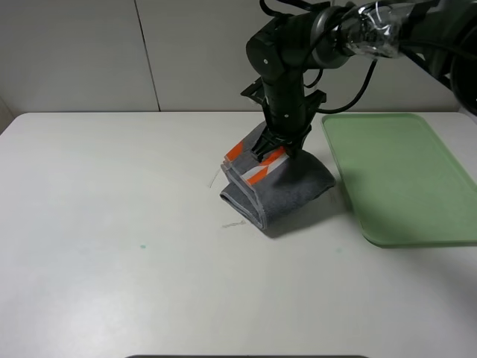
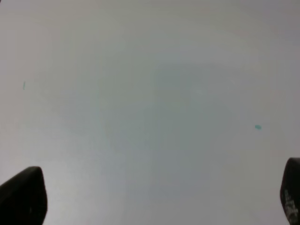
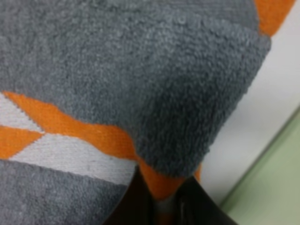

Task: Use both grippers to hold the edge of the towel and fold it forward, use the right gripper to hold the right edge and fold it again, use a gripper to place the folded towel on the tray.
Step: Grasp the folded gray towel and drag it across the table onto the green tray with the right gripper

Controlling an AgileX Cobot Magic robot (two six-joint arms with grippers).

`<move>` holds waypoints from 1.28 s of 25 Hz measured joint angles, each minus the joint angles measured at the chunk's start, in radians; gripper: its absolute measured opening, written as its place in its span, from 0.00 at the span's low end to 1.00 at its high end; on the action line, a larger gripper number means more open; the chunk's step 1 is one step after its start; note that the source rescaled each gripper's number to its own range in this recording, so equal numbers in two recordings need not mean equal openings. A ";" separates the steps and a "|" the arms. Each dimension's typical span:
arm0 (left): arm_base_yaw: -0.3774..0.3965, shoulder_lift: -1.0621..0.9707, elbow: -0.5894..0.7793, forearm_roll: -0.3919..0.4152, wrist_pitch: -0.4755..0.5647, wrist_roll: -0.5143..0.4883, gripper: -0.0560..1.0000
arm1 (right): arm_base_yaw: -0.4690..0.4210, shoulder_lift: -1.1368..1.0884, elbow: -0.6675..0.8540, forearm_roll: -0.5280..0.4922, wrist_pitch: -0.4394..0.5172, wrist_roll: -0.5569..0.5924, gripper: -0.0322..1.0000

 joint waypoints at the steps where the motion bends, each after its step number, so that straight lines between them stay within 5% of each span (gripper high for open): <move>1: 0.000 0.000 0.000 0.000 0.000 0.000 1.00 | -0.013 0.000 0.000 0.000 0.000 0.000 0.11; 32: 0.000 0.000 0.000 0.000 0.000 0.000 1.00 | -0.425 0.000 0.000 0.000 -0.003 0.000 0.11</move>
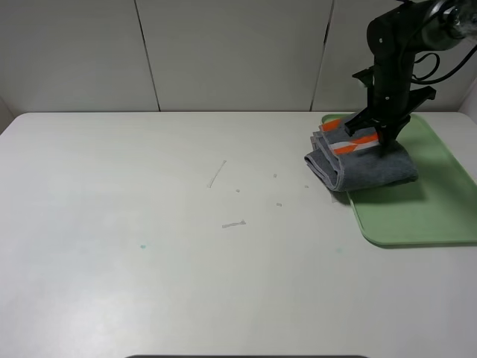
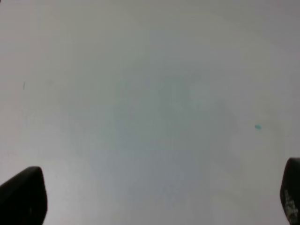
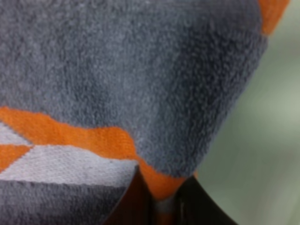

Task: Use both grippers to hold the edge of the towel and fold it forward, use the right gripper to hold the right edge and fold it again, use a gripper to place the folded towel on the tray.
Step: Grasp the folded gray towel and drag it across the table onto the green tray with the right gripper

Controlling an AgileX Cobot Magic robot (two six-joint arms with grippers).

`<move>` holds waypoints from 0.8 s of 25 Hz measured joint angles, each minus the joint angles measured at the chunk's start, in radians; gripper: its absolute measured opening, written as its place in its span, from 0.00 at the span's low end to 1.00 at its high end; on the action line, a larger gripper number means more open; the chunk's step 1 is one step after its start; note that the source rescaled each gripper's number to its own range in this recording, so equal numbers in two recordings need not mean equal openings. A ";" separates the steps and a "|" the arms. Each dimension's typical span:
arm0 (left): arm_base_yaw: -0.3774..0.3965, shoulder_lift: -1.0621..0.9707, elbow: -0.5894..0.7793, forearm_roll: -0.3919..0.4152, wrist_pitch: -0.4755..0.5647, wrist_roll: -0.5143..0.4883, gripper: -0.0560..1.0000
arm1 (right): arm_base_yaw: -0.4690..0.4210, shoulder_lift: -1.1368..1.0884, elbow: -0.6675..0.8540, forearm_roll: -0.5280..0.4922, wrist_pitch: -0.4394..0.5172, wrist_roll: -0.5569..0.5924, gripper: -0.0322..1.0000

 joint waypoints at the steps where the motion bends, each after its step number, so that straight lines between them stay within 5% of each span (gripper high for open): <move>1: 0.000 0.000 0.000 0.000 0.000 0.000 1.00 | -0.010 0.000 0.000 0.000 -0.001 0.000 0.11; 20: 0.000 0.000 0.000 0.000 0.000 0.000 1.00 | -0.170 0.000 0.000 0.064 -0.004 0.000 0.11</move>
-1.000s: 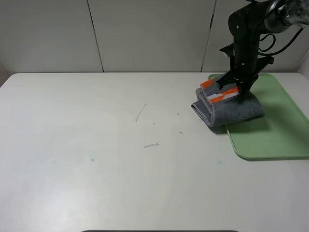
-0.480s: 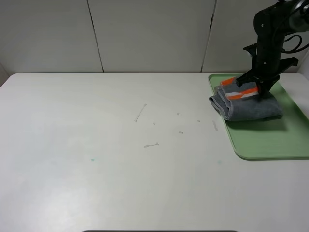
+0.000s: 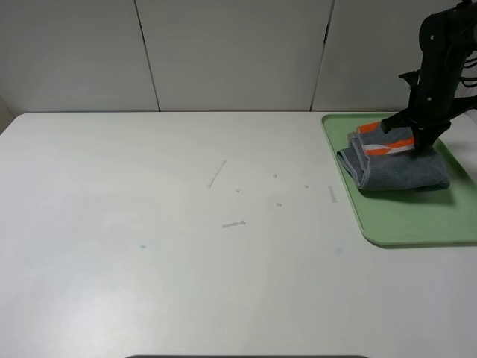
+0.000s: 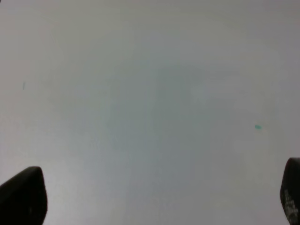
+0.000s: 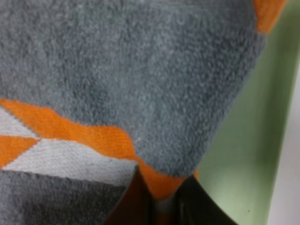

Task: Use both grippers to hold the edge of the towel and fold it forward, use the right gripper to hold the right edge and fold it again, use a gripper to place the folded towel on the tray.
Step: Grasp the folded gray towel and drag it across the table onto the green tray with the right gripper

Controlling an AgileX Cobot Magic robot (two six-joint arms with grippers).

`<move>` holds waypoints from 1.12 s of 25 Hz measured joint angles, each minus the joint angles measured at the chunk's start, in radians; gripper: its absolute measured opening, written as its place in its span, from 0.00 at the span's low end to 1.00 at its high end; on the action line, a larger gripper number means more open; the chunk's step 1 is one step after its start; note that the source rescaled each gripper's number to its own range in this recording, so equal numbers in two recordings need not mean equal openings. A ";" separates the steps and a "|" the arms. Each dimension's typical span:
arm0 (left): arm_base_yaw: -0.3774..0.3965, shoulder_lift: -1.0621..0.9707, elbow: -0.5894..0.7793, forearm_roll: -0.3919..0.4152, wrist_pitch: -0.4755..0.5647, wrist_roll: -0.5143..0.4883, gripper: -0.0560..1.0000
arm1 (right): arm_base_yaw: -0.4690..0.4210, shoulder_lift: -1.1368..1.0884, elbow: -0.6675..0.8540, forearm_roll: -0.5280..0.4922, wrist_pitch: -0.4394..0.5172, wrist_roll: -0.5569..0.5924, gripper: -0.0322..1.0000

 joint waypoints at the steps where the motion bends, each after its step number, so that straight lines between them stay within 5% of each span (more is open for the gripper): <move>1: 0.000 0.000 0.000 0.000 0.000 0.000 1.00 | 0.000 0.000 0.000 0.001 0.000 0.000 0.11; 8: 0.000 0.000 0.000 0.000 0.000 0.000 1.00 | 0.000 0.000 0.000 0.002 -0.003 -0.005 0.13; 10: 0.000 0.000 0.000 0.000 0.000 0.000 1.00 | 0.000 0.000 0.000 -0.022 -0.006 0.001 0.53; 11: 0.000 0.000 0.000 0.000 0.000 0.000 1.00 | 0.000 0.000 0.000 -0.022 -0.006 0.001 0.53; 13: 0.000 0.000 0.000 0.000 0.000 0.000 1.00 | 0.000 -0.001 0.000 -0.044 -0.010 0.030 0.84; 15: 0.000 0.000 0.000 0.000 0.000 0.000 1.00 | 0.000 -0.001 0.000 -0.057 -0.010 0.044 0.94; 28: 0.000 0.000 0.000 0.000 0.000 0.000 1.00 | 0.000 -0.026 0.000 -0.004 0.065 0.053 1.00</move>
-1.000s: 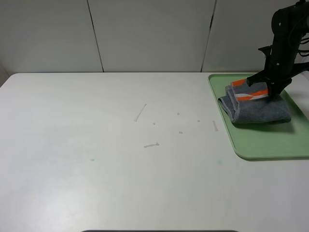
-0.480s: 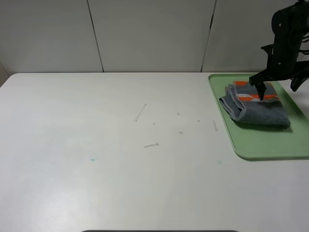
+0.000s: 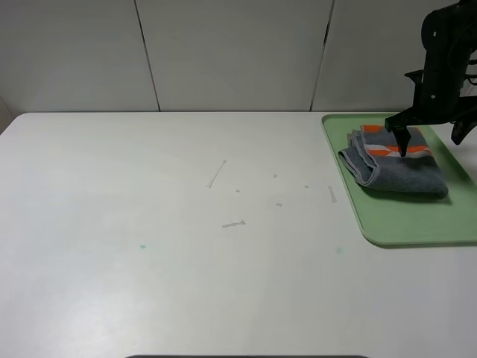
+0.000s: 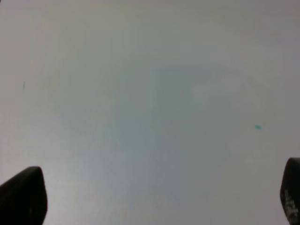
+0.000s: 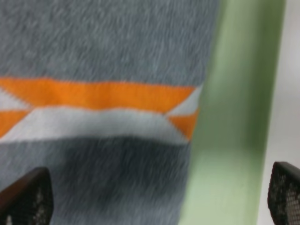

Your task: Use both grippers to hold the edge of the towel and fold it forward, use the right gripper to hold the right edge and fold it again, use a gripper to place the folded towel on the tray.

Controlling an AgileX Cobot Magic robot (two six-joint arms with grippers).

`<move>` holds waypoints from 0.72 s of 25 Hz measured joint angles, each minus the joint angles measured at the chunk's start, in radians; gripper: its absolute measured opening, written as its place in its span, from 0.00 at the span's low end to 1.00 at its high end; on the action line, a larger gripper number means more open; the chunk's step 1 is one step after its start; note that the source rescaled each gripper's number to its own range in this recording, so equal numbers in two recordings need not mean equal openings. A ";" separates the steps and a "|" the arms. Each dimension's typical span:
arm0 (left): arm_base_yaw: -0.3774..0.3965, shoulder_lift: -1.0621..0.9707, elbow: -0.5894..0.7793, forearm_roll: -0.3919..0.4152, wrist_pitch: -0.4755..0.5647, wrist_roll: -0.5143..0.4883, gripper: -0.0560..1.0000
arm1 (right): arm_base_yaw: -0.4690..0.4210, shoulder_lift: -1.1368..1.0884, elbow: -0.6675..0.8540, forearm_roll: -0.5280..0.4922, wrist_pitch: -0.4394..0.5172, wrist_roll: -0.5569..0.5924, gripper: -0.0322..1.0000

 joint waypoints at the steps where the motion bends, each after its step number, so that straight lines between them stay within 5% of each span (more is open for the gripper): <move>1: 0.000 0.000 0.000 0.000 0.000 0.000 1.00 | 0.000 -0.011 0.000 0.012 0.016 0.001 1.00; 18: 0.000 0.000 0.000 0.000 0.000 0.000 1.00 | 0.000 -0.266 0.076 0.230 0.062 -0.061 1.00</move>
